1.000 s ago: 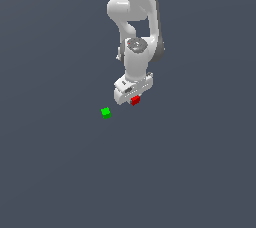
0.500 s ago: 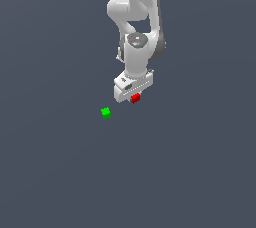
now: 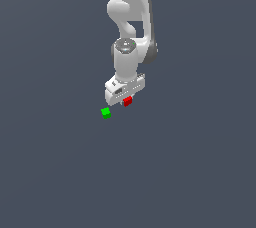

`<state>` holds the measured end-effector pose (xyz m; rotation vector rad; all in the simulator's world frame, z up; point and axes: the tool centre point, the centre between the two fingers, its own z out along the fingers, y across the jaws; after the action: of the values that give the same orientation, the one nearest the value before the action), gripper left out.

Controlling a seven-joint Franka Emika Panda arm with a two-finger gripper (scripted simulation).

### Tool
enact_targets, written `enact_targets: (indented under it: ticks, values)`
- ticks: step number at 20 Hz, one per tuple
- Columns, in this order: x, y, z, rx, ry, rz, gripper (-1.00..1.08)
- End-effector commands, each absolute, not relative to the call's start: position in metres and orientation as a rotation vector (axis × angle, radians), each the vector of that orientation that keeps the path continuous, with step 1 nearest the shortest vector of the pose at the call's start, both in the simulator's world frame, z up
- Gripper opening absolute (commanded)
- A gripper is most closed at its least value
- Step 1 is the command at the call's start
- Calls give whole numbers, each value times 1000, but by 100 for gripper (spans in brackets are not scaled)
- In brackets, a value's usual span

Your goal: Stack the red cube on top of the green cube.

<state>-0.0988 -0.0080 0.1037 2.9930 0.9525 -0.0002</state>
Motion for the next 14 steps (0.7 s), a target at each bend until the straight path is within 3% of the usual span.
enact_targets:
  ticks: [1,14]
  values:
    - [-95,-28,96,2993,951,0,-100]
    - [-75,-114,63,2994,951,0,-100]
